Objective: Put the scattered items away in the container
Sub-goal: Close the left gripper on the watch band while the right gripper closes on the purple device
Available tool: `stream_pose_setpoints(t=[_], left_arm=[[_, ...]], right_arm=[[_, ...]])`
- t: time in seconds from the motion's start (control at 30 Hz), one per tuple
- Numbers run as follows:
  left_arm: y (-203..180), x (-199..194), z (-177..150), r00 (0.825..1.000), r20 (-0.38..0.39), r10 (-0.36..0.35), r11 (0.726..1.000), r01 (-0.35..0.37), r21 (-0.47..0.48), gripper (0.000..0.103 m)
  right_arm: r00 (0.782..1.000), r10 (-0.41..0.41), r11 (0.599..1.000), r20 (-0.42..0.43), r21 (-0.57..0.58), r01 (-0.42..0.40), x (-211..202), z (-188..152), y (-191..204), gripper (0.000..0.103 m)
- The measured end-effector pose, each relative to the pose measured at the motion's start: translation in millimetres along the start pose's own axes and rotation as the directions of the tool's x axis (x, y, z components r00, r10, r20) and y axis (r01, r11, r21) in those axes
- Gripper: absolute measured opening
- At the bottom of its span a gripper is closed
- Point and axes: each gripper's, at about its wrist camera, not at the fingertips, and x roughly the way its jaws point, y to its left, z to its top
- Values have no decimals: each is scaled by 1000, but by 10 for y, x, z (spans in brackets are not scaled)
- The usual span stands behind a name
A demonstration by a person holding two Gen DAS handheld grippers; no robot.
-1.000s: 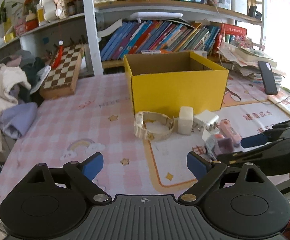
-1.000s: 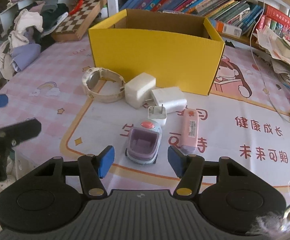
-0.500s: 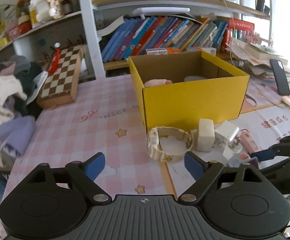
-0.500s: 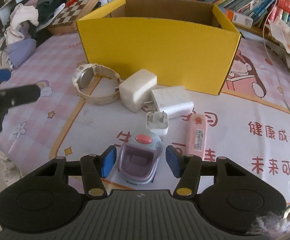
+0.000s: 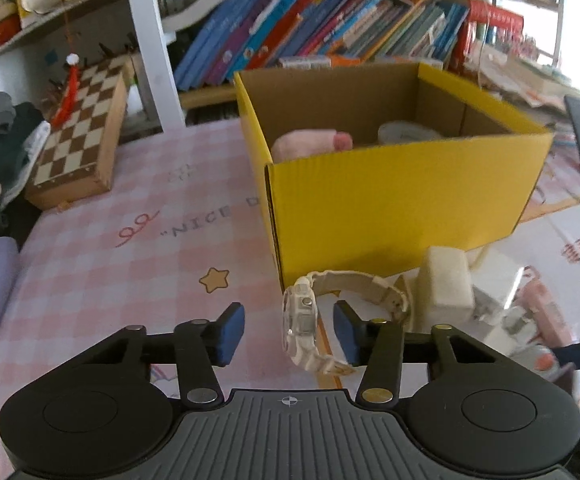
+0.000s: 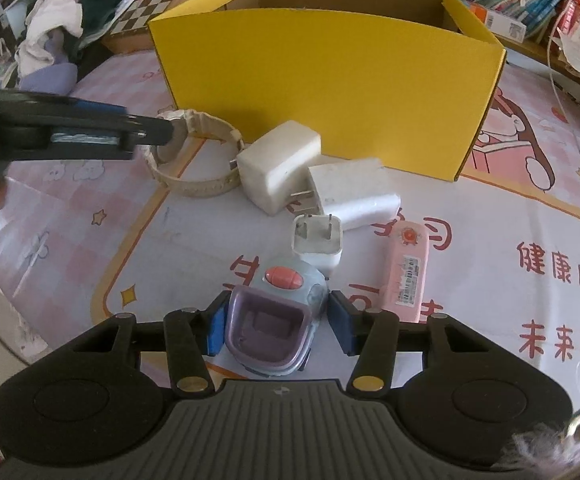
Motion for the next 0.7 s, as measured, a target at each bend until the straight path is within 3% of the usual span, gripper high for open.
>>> stream_pose_setpoints(t=[0.17, 0.3, 0.7], left_arm=[[28, 101, -60, 1000, -30, -1, 999, 0, -33, 34], [39, 112, -94, 999, -33, -24, 998, 22, -60, 19], [214, -257, -314, 999, -4, -36, 977, 35, -211, 16]], right_arm=[[1000, 4, 1000, -2, -12, -4, 8, 20, -18, 46], [1000, 12, 1000, -4, -8, -12, 7, 19, -42, 45], [1000, 8, 1000, 29, 15, -9, -145, -13, -110, 43]])
